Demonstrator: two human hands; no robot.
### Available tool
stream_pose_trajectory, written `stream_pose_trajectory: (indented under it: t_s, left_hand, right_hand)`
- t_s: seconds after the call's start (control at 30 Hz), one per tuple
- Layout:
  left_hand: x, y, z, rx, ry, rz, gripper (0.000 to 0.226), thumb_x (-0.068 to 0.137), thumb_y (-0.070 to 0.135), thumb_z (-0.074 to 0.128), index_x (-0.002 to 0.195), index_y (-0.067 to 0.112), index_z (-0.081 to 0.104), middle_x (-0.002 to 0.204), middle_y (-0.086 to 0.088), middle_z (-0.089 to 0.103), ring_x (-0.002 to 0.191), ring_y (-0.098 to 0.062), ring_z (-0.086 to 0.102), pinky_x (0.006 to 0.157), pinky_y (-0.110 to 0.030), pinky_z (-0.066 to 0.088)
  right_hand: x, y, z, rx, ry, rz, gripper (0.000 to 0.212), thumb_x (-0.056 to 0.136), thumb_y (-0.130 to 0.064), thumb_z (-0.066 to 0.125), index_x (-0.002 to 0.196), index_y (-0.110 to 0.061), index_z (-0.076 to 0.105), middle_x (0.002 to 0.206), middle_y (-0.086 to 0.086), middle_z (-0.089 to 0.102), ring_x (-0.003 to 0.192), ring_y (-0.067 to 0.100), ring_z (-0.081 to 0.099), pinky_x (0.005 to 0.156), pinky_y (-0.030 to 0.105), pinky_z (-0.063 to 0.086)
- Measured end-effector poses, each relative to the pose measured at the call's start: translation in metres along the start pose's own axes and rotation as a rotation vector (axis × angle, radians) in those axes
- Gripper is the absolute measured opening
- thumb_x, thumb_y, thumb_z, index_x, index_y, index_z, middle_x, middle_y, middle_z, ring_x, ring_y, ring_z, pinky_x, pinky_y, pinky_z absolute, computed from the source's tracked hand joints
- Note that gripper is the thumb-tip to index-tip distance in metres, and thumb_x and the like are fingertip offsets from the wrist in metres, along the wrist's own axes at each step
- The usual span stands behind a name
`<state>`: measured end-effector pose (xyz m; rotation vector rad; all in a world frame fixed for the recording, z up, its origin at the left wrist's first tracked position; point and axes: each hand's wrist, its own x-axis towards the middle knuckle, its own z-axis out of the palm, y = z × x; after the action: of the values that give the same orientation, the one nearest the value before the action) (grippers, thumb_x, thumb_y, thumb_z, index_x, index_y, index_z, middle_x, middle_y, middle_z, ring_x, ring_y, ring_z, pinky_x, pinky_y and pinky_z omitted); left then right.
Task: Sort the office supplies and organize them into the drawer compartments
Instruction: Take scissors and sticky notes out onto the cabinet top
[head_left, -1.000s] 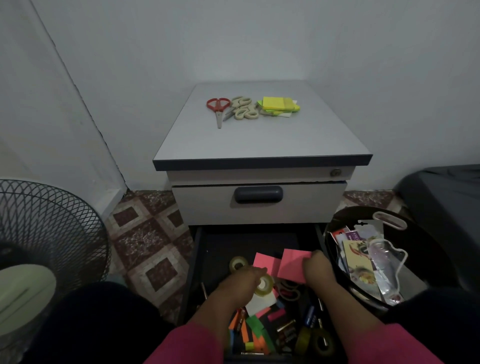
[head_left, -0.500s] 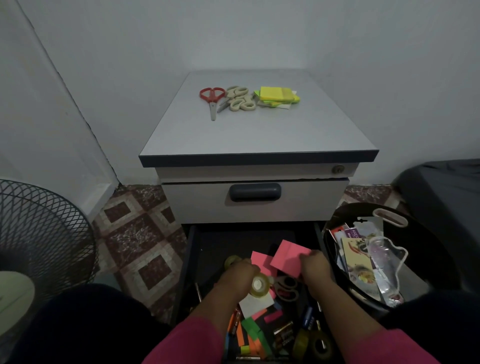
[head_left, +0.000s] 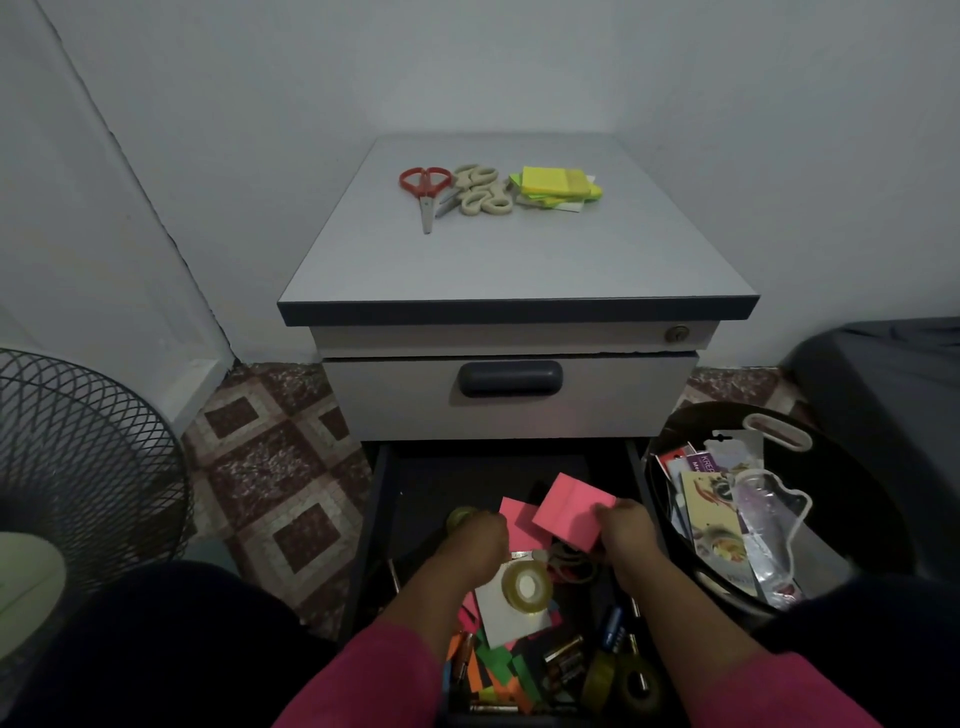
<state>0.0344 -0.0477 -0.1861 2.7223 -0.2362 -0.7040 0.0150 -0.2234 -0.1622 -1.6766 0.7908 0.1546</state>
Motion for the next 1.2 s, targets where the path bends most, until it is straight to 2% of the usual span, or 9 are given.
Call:
stream_pose_trajectory:
  t_s: [0.2,0.43,0.53,0.6,0.7,0.77,0.87,1.0,1.2]
  left_hand:
    - [-0.005,-0.004,-0.003,-0.225,0.112,-0.12,0.018,0.094,0.008,0.05,0.109,0.0,0.056,0.11,-0.017,0.062,0.101,-0.029,0.06,0.082,-0.035,0.049]
    - [-0.002,-0.009,-0.006,-0.72,0.227,-0.257,0.027,0.092,-0.001,0.045,0.071,0.015,0.05,0.076,0.0,0.053,0.069,-0.01,0.05,0.062,-0.027,0.046]
    - [-0.002,-0.011,-0.004,-0.635,0.202,-0.186,0.029,0.089,-0.006,0.044,0.076,0.015,0.06,0.079,0.0,0.059,0.072,-0.01,0.054,0.072,-0.029,0.051]
    - [-0.004,-0.007,-0.003,-0.415,0.227,-0.083,0.029,0.09,-0.005,0.042,0.098,0.009,0.066,0.099,-0.004,0.062,0.09,-0.016,0.058,0.084,-0.027,0.047]
    - [-0.005,0.0,0.003,-0.088,0.158,0.167,0.052,0.093,-0.004,0.038,0.144,0.01,0.041,0.147,-0.008,0.039,0.134,-0.022,0.036,0.11,-0.024,0.025]
    - [-0.007,0.004,0.01,0.061,0.095,0.268,0.067,0.09,-0.01,0.033,0.151,0.013,0.022,0.158,-0.006,0.021,0.143,-0.023,0.02,0.115,-0.027,0.016]
    - [-0.005,0.005,0.014,0.183,0.114,0.255,0.058,0.098,0.003,0.036,0.152,0.016,0.021,0.152,-0.009,0.03,0.136,-0.026,0.028,0.108,-0.03,0.026]
    - [0.0,0.002,0.011,0.12,0.093,0.148,0.048,0.098,0.021,0.048,0.145,0.014,0.038,0.141,-0.013,0.042,0.13,-0.031,0.035,0.104,-0.034,0.031]
    - [-0.002,-0.002,0.013,0.002,0.104,0.066,0.043,0.088,0.012,0.055,0.131,0.007,0.048,0.132,-0.013,0.046,0.12,-0.028,0.043,0.097,-0.033,0.04]
  right_hand:
    - [-0.003,0.001,0.002,0.022,0.005,0.006,0.021,0.097,-0.007,0.047,0.114,0.004,0.052,0.101,0.021,0.055,0.097,0.037,0.054,0.092,0.057,0.047]
    - [-0.005,0.002,0.004,0.035,-0.008,0.017,0.011,0.096,-0.004,0.047,0.101,0.005,0.052,0.086,0.018,0.053,0.088,0.033,0.052,0.084,0.049,0.048]
    - [-0.003,0.005,0.006,0.053,0.02,0.04,0.02,0.094,-0.002,0.05,0.106,0.013,0.055,0.08,0.019,0.053,0.084,0.031,0.053,0.074,0.041,0.046]
    - [-0.002,0.005,0.008,0.159,0.03,0.105,0.021,0.094,-0.001,0.05,0.106,0.014,0.055,0.076,0.018,0.053,0.082,0.032,0.053,0.083,0.052,0.049]
    - [-0.005,0.0,0.007,0.374,0.01,0.251,0.008,0.097,-0.003,0.048,0.098,0.005,0.05,0.073,0.016,0.049,0.066,0.03,0.05,0.092,0.06,0.046]
    - [-0.005,-0.002,0.005,0.464,0.008,0.3,0.014,0.099,-0.004,0.045,0.088,0.003,0.048,0.07,0.016,0.046,0.06,0.028,0.046,0.08,0.058,0.047]
    - [-0.006,-0.005,0.005,0.497,-0.013,0.332,0.02,0.1,-0.005,0.044,0.081,0.001,0.048,0.068,0.015,0.045,0.057,0.025,0.044,0.059,0.046,0.044]
    - [-0.003,-0.003,0.007,0.527,-0.003,0.324,0.023,0.098,-0.003,0.047,0.119,0.005,0.052,0.077,0.015,0.049,0.066,0.026,0.048,0.062,0.044,0.046]
    - [-0.004,-0.003,0.007,0.53,-0.01,0.329,0.025,0.098,-0.003,0.047,0.121,0.005,0.052,0.078,0.015,0.051,0.067,0.025,0.049,0.06,0.041,0.046]
